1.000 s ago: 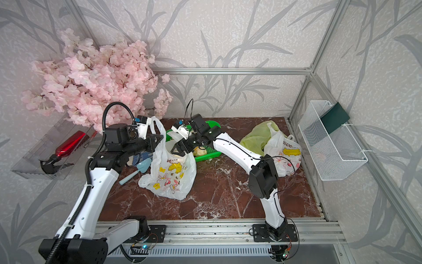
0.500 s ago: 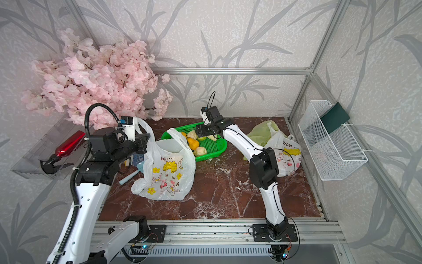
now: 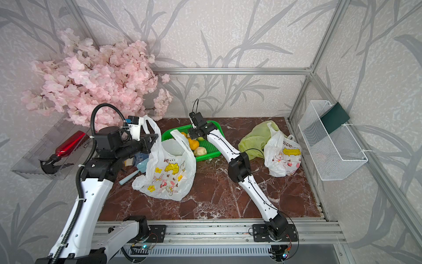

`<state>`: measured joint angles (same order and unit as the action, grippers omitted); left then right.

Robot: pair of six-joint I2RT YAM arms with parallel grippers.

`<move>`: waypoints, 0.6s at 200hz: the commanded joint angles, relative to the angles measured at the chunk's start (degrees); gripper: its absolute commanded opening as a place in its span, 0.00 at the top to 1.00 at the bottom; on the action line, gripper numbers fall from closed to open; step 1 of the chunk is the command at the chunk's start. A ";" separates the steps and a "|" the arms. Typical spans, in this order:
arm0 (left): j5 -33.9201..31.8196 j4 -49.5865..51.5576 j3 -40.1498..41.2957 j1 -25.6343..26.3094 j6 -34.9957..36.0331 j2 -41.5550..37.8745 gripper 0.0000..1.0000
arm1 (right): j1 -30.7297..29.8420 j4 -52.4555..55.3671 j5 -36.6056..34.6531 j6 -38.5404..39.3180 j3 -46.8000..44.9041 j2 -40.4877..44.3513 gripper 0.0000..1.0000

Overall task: Place the pears into plastic bags & tie knots
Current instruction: Pick up the pear from the basket.

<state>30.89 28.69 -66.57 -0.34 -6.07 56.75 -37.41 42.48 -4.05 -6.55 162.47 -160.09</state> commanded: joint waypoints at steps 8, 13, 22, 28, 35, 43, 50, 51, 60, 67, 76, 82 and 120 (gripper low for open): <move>1.25 -1.16 0.21 0.14 0.75 0.37 1.00 | 0.29 -2.44 -2.69 0.94 -7.84 2.99 0.36; 1.27 -1.18 0.21 0.11 0.71 0.45 1.00 | 0.30 -2.85 -2.67 0.89 -8.71 3.41 0.39; 1.36 -1.32 0.28 0.11 0.71 0.55 1.00 | 0.50 -2.77 -2.23 0.79 -8.79 3.58 0.45; 1.37 -1.43 0.30 0.09 0.62 0.63 1.00 | 0.59 -2.38 -2.04 0.68 -8.13 3.49 0.51; 1.32 -1.43 0.33 0.10 0.54 0.72 1.00 | 0.60 -1.03 -1.77 0.70 -6.67 3.31 0.59; 1.23 -1.28 0.19 0.14 0.74 0.72 1.00 | 0.60 0.77 -1.51 1.02 -4.64 3.76 0.67; 1.06 -0.85 0.16 0.16 1.11 0.73 1.00 | 0.57 1.72 -1.04 1.42 -3.65 4.87 0.73; 0.99 -0.79 0.14 0.16 1.21 0.73 1.00 | 0.58 1.82 -1.00 1.48 -3.61 5.14 0.73; 0.77 -0.20 -0.01 0.05 1.81 0.82 1.00 | 0.58 1.79 -0.38 1.94 -4.36 7.88 0.76; 0.50 0.04 -0.06 -0.01 2.10 0.82 1.00 | 0.56 1.37 -0.08 2.28 -5.89 10.39 0.77; 0.48 -0.07 0.02 -0.01 2.22 0.90 1.00 | 0.53 -0.42 0.13 2.49 -9.39 14.36 0.78; 0.48 -0.26 0.03 0.02 2.15 0.90 1.00 | 0.68 -2.02 0.73 2.52 -12.35 16.89 0.78; 1.45 -2.39 0.65 0.05 0.89 1.28 1.00 | 1.02 -4.59 8.48 -1.16 -27.60 31.20 0.81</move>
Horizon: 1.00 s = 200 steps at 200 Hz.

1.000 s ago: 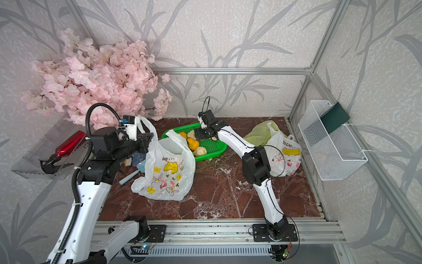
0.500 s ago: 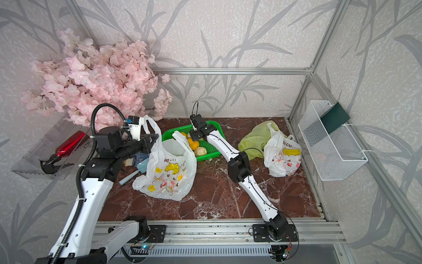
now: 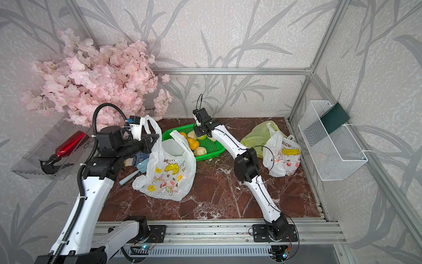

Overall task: Place the pears into plastic bags & tie knots
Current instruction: Pick up the pear from the basket, then place the pear in the plastic bag.

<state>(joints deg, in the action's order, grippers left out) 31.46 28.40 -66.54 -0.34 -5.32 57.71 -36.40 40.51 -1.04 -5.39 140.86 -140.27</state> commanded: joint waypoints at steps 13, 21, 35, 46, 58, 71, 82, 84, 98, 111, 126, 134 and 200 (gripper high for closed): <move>1.01 -2.04 0.54 0.00 0.29 0.48 1.00 | 0.02 -4.64 6.70 -3.21 -14.08 18.07 0.81; 1.13 -2.04 0.41 0.01 0.40 0.62 1.00 | 0.06 -7.78 7.69 -3.90 -20.66 23.24 0.82; 1.36 -2.18 0.23 -0.01 0.40 0.79 1.00 | 0.07 -14.49 9.69 -5.85 -33.41 32.73 0.82; 1.69 -2.43 0.19 0.00 0.23 0.92 1.00 | 0.06 -16.41 10.92 -7.46 -39.74 38.59 0.83; 2.14 -2.79 0.10 0.04 -0.02 1.06 1.00 | -0.19 -16.47 14.17 -9.28 -43.14 42.11 0.84; 3.05 -3.67 0.19 0.01 -0.50 1.19 1.00 | -1.46 -17.95 18.50 -12.13 -45.52 45.69 0.84; 3.95 -4.24 0.32 0.06 -1.04 1.19 1.00 | -3.71 -18.94 20.93 -13.84 -45.56 45.89 0.84; 4.09 -4.32 0.40 0.01 -1.15 1.18 1.00 | -4.30 -19.08 21.08 -14.12 -45.45 45.77 0.84; 5.27 -4.59 0.36 0.02 -1.59 1.00 1.00 | -7.63 -20.45 21.98 -15.47 -43.56 43.55 0.84; 6.41 -4.68 0.45 -0.01 -2.03 0.76 1.00 | -9.52 -21.16 21.50 -17.21 -40.47 39.29 0.85; 7.38 -4.54 0.52 0.00 -2.23 0.40 1.00 | -10.97 -21.86 20.12 -17.89 -36.52 34.69 0.86; 7.94 -4.39 0.62 0.00 -2.14 0.21 1.00 | -11.44 -21.03 19.51 -18.00 -34.23 32.15 0.86; 6.24 -4.34 2.46 0.00 1.02 0.25 1.00 | -13.34 -13.86 24.85 -15.80 -34.13 27.65 0.75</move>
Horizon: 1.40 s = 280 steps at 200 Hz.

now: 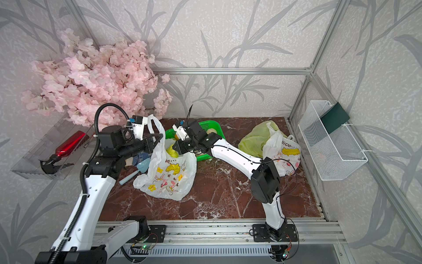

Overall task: Place the pears into plastic bags & tie knots
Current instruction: Place the pear in the plastic bag, then pick up the pear from the basket.

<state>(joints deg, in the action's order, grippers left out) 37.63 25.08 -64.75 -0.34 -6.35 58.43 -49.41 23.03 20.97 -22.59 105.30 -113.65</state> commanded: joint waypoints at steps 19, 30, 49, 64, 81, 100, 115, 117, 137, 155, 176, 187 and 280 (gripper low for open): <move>-1.17 -1.27 0.33 -0.02 2.04 -0.04 1.00 | -0.13 16.03 6.17 6.47 10.11 -2.01 0.44; -3.64 -0.39 -0.06 -0.02 2.39 -0.11 1.00 | 1.01 17.67 6.60 7.72 11.21 -0.29 0.39; -12.29 1.82 -0.30 -0.11 3.19 -0.66 1.00 | 4.50 10.35 6.65 5.81 4.97 6.82 0.39; -19.28 2.38 0.23 -0.25 2.93 -1.45 1.00 | 6.72 6.76 3.78 5.06 0.57 11.40 0.39; -26.18 3.25 0.33 -0.23 2.93 -2.24 1.00 | 9.90 2.32 0.89 1.85 -5.62 14.67 0.39; -26.76 3.14 -0.14 -0.28 3.06 -3.14 1.00 | 13.42 3.84 -4.95 0.26 -8.34 12.31 0.38; -22.23 2.19 -0.63 -0.12 2.54 -3.24 1.00 | 13.74 11.78 -11.90 4.41 -3.35 5.78 0.32; -21.65 2.02 -0.70 -0.11 2.50 -3.24 1.00 | 13.71 12.59 -12.44 4.95 -2.58 4.85 0.30; -16.23 0.15 -0.53 0.23 1.02 -3.24 1.00 | 13.33 18.57 -15.25 8.48 3.80 -2.88 0.19; -14.02 -0.46 -0.21 0.34 0.65 -3.24 1.00 | 12.36 21.98 -16.73 10.47 8.47 -8.41 0.10; -13.34 -1.24 0.57 0.34 0.01 -3.13 1.00 | 10.91 25.46 -17.06 10.49 14.25 -14.88 0.07; -12.83 -1.68 0.76 0.34 -0.31 -3.04 1.00 | 10.32 26.87 -16.95 9.77 17.30 -18.54 0.07; -10.83 -1.50 0.99 0.42 0.00 -2.67 1.00 | 10.43 27.72 -17.07 10.73 22.27 -19.32 0.44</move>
<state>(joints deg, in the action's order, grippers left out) 25.36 24.99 -64.23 -0.05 -6.26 55.92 -39.48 52.21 5.02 -13.08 131.50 -142.02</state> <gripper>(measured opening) 0.048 0.598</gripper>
